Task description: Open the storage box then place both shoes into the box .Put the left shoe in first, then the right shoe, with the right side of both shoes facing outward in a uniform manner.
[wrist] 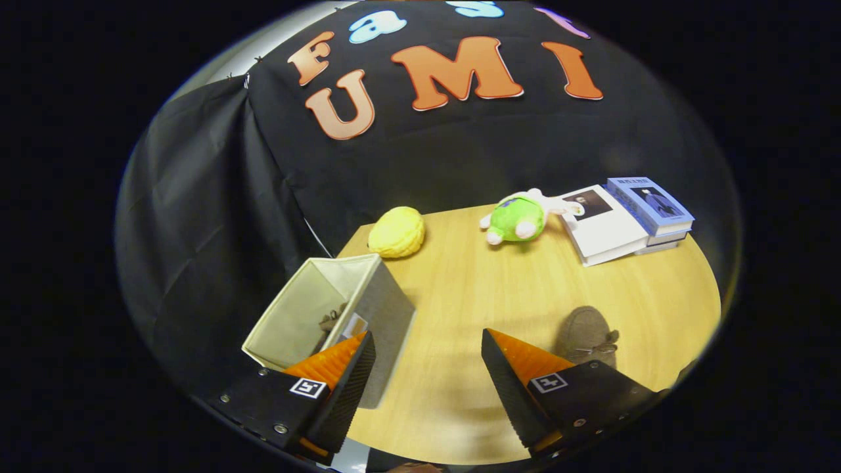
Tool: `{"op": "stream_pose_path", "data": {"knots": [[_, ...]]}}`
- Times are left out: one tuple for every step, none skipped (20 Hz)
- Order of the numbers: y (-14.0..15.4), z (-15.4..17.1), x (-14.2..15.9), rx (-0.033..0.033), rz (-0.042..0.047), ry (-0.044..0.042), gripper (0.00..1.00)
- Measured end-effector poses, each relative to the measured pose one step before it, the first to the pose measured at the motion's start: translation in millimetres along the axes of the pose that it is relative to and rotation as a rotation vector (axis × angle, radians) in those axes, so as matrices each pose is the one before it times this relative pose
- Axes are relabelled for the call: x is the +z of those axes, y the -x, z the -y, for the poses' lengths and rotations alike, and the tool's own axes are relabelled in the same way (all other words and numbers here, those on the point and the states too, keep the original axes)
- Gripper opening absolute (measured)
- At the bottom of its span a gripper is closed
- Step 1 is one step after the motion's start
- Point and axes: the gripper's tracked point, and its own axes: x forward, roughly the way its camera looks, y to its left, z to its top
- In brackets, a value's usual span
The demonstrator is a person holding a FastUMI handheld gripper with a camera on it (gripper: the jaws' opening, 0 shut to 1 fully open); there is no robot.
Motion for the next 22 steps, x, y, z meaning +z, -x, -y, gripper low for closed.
{"op": "stream_pose_path", "data": {"knots": [[2.18,18.89,-4.35,-0.02662,-0.00611,0.00213,0.97],[2.21,17.79,-4.99,-0.02685,-0.00627,0.00143,0.97],[1.4,15.46,-6.08,-0.02432,-0.01055,0.00501,0.97],[0.82,15.25,-5.9,-0.0203,-0.01102,-0.00011,0.97],[0.73,13.42,-5.62,-0.01576,-0.00926,0.00062,0.97],[0.15,13.04,-4.77,-0.01881,-0.00611,-0.00062,0.97],[-0.51,11.28,-5.81,-0.01753,-0.00825,0.00441,0.97],[-1.24,12.25,-7.11,-0.0193,-0.01232,0.00216,0.96],[0.02,10.74,-4.71,-0.01501,-0.00779,-0.00039,0.96],[-1.53,8.89,-4.81,-0.01162,-0.00769,-0.0043,0.96],[-2.12,6.92,-7.7,-0.00508,-0.01054,-0.0098,0.96],[-1.37,5.94,-5.86,-0.002,-0.01117,-0.01088,0.95],[-2.65,7.94,-5.9,-0.01126,-0.0128,-0.00451,0.92],[-2.71,7.68,-4.74,-0.01493,-0.00772,-0.00111,0.91],[-4.08,8.06,-4.8,-0.01829,-0.00837,0.00792,0.89],[-3.95,9.66,-4.6,-0.02568,-0.00976,0.00831,0.89],[-5.96,7.48,-4.9,-0.01849,-0.01189,0.00042,0.87],[-6.99,2.11,-5.18,-0.00496,-0.01503,-0.00059,0.85],[-5.84,-0.19,-3.11,0.00395,-0.01248,-0.01339,0.83],[-5.87,0.88,-5.86,0.00465,-0.01741,-0.01283,0.81],[-5.81,0.85,-2.77,-0.00077,-0.01298,-0.01171,0.74],[-5.93,1.24,-2.0,-0.00333,-0.00977,-0.01119,0.7]]}}
